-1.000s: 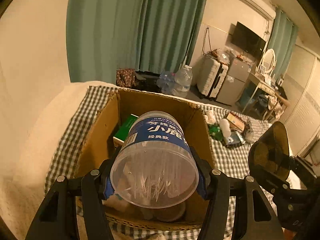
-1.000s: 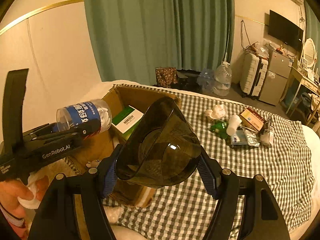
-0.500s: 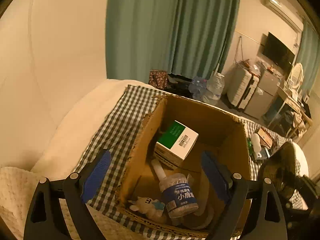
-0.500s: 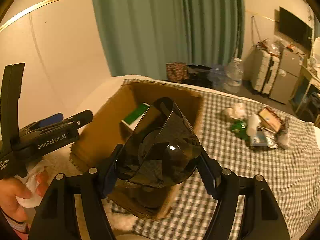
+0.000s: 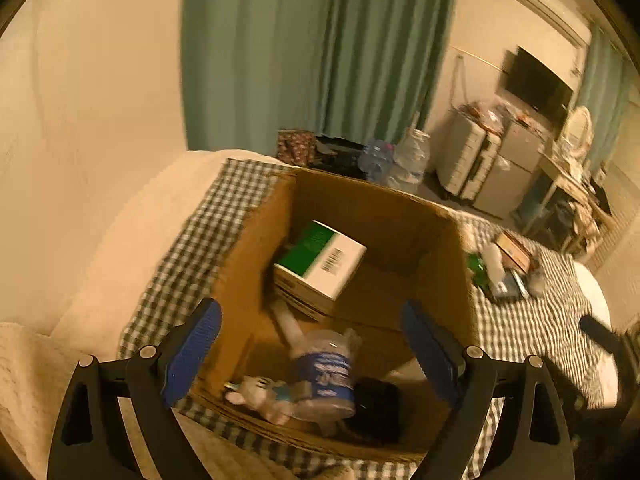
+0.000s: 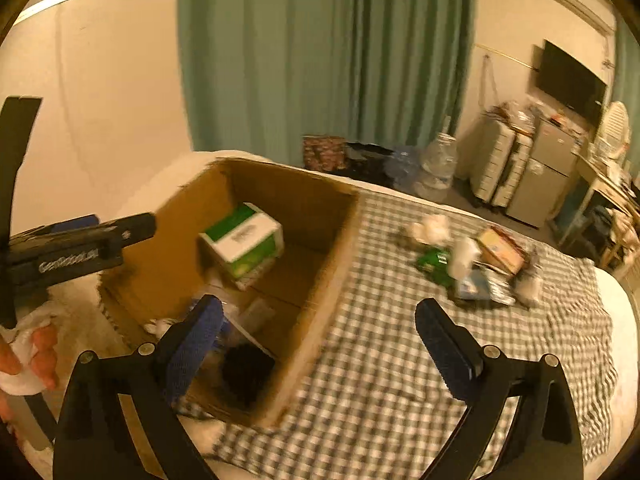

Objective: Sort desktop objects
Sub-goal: 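Withdraw both tools from the box back over the cloth, then grasp the printed foil packet with the right tool while the left tool grasps the white bottle, then carry the white bottle toward the cardboard box with the left tool while the right tool holds the packet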

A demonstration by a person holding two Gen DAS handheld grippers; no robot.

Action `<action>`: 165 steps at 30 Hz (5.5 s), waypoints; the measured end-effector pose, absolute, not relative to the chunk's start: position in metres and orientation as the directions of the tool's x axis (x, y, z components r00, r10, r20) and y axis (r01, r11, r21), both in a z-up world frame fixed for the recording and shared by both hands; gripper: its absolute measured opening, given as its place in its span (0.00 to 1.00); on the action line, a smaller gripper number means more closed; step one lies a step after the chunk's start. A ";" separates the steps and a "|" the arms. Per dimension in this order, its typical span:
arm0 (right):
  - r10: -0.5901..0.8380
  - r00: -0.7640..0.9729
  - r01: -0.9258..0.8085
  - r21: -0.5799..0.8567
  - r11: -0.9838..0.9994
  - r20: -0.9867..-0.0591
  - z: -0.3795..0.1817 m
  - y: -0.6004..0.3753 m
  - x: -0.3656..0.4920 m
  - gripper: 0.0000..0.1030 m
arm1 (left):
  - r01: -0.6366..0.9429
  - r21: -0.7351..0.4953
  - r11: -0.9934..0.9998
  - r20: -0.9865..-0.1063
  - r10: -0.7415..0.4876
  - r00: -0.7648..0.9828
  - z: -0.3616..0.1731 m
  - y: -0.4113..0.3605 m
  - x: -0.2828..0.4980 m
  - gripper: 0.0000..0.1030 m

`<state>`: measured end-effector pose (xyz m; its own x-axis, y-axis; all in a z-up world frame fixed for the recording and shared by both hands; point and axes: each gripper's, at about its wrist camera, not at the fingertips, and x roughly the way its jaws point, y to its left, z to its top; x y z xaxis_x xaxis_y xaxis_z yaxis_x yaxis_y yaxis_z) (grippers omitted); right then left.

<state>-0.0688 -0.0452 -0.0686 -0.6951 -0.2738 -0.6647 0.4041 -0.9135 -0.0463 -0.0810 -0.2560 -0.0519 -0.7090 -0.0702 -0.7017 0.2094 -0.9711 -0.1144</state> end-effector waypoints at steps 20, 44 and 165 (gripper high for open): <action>-0.112 -0.772 0.033 0.136 -0.990 -0.626 -0.052 0.165 -0.086 0.95 | -0.002 -0.095 -0.995 -0.665 0.065 -0.744 -0.055 -0.063 -0.058 1.00; -0.066 -0.729 -0.073 0.174 -0.982 -0.681 -0.182 0.239 -0.216 0.95 | 0.022 -0.069 -0.997 -0.700 0.033 -0.713 -0.164 0.019 -0.242 1.00; -0.243 -0.765 0.273 0.042 -0.961 -0.596 -0.020 0.126 -0.044 0.15 | -0.025 -0.085 -0.996 -0.739 0.080 -0.669 -0.013 -0.172 -0.101 0.32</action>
